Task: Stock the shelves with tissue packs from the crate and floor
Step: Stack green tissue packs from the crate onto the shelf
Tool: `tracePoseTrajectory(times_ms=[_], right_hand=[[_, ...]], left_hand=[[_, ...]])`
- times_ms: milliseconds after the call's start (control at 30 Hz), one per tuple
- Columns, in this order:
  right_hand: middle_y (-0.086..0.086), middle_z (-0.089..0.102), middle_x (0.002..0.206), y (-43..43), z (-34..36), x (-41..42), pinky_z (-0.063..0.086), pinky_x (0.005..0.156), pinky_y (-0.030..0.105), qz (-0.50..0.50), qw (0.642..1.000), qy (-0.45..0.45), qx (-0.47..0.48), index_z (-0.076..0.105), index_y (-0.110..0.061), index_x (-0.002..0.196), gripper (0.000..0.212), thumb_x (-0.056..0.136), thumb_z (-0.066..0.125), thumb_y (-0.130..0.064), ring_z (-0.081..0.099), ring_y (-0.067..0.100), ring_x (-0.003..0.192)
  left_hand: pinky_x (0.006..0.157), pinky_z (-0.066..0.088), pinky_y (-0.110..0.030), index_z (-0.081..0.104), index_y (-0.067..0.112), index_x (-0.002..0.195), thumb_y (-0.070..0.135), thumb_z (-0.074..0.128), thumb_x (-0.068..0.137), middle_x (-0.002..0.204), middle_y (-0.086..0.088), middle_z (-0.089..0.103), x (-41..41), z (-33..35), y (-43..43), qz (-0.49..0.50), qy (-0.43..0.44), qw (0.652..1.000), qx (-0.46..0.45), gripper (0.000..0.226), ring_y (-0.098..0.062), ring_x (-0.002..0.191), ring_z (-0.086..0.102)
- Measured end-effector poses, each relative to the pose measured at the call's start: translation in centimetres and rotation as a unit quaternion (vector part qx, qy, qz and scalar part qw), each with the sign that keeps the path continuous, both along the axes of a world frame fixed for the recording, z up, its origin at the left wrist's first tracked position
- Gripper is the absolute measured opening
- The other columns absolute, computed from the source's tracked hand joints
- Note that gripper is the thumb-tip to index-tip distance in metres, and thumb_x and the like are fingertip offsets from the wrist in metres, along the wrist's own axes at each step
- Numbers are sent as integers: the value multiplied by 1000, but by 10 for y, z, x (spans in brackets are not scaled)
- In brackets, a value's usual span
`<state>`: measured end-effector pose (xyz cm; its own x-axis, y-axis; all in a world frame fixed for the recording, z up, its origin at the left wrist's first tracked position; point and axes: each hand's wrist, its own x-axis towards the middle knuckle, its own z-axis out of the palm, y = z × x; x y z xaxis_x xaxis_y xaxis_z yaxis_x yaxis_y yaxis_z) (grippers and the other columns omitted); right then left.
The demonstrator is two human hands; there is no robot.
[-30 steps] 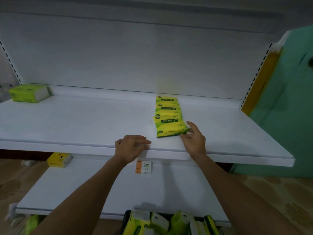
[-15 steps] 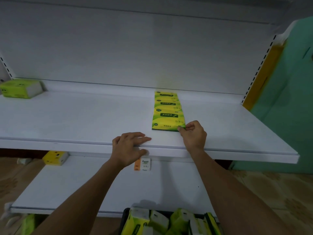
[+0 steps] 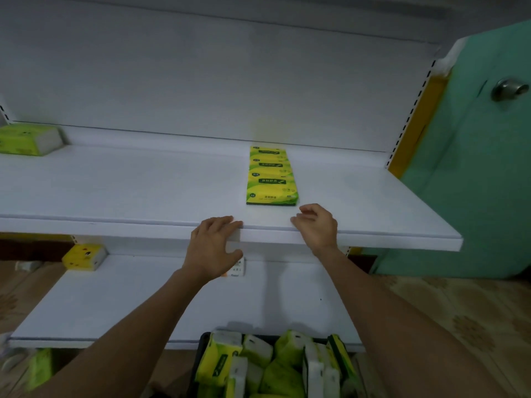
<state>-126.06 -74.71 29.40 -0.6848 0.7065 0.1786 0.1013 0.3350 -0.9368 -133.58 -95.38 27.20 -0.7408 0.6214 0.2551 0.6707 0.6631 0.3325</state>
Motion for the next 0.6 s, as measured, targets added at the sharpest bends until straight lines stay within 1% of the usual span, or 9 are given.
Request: tracePoseTrajectory(times_ms=[67, 133, 200, 267, 333, 400, 467, 567, 600], right_hand=[[8, 62, 118, -16, -6, 16, 42, 90, 16, 9, 1000, -8, 22, 62, -5, 113, 35, 79, 69, -7, 58, 18, 111], [5, 53, 135, -31, -13, 33, 31, 103, 18, 23, 996, -39, 83, 57, -6, 124, 43, 82, 66, -10, 46, 18, 127], [7, 42, 144, -40, -25, 55, 23, 109, 20, 49, 983, -72, 160, 51, -7, 132, 49, 84, 63, -13, 36, 18, 136], [9, 37, 148, -41, -44, 80, 20, 112, 26, 66, 960, -124, 244, 45, -8, 136, 53, 86, 61, -17, 31, 21, 138], [7, 33, 150, -36, -69, 108, 19, 115, 31, 68, 935, -199, 285, 40, -11, 141, 56, 88, 58, -23, 28, 21, 139], [7, 29, 152, -26, -100, 135, 20, 115, 33, 70, 922, -266, 273, 36, -14, 143, 59, 90, 56, -28, 27, 21, 140], [8, 28, 153, -14, -133, 159, 22, 115, 33, 82, 915, -320, 232, 32, -14, 145, 62, 90, 57, -29, 28, 22, 140], [10, 30, 151, -1, -179, 187, 29, 112, 36, 104, 907, -379, 154, 25, -14, 147, 68, 90, 58, -29, 31, 25, 138], [11, 31, 150, 1, -193, 194, 31, 110, 36, 112, 901, -392, 147, 23, -13, 148, 70, 90, 58, -29, 35, 26, 135]], left_hand=[[106, 28, -38, 39, 27, 139, 57, 33, 66, 148, 2, 33, 15, -2, -7, -5, -14, 1000, -3, 79, -23, 134, 26], [105, 28, -38, 37, 25, 140, 48, 41, 72, 146, 1, 37, 32, -7, -17, -14, -25, 1000, -3, 72, -24, 132, 28], [104, 28, -37, 39, 25, 139, 44, 45, 77, 143, 1, 41, 50, -20, -26, -24, -41, 999, -5, 65, -25, 131, 30], [103, 29, -36, 42, 26, 137, 44, 41, 72, 141, 1, 44, 68, -38, -34, -30, -65, 997, -3, 67, -25, 130, 31], [103, 29, -35, 43, 26, 136, 45, 37, 69, 141, 1, 44, 84, -58, -36, -32, -95, 995, -16, 70, -24, 130, 32], [103, 28, -34, 41, 27, 138, 45, 35, 68, 142, 1, 43, 98, -83, -33, -41, -128, 990, -40, 72, -23, 131, 30], [103, 28, -33, 39, 28, 138, 46, 35, 69, 143, 1, 41, 110, -108, -25, -57, -154, 984, -65, 72, -22, 132, 29], [103, 32, -32, 41, 28, 137, 48, 41, 75, 142, 1, 42, 124, -147, -7, -80, -182, 975, -98, 65, -24, 131, 30], [103, 33, -32, 42, 28, 136, 52, 39, 73, 141, 1, 43, 129, -160, -1, -84, -194, 971, -107, 68, -24, 131, 32]])
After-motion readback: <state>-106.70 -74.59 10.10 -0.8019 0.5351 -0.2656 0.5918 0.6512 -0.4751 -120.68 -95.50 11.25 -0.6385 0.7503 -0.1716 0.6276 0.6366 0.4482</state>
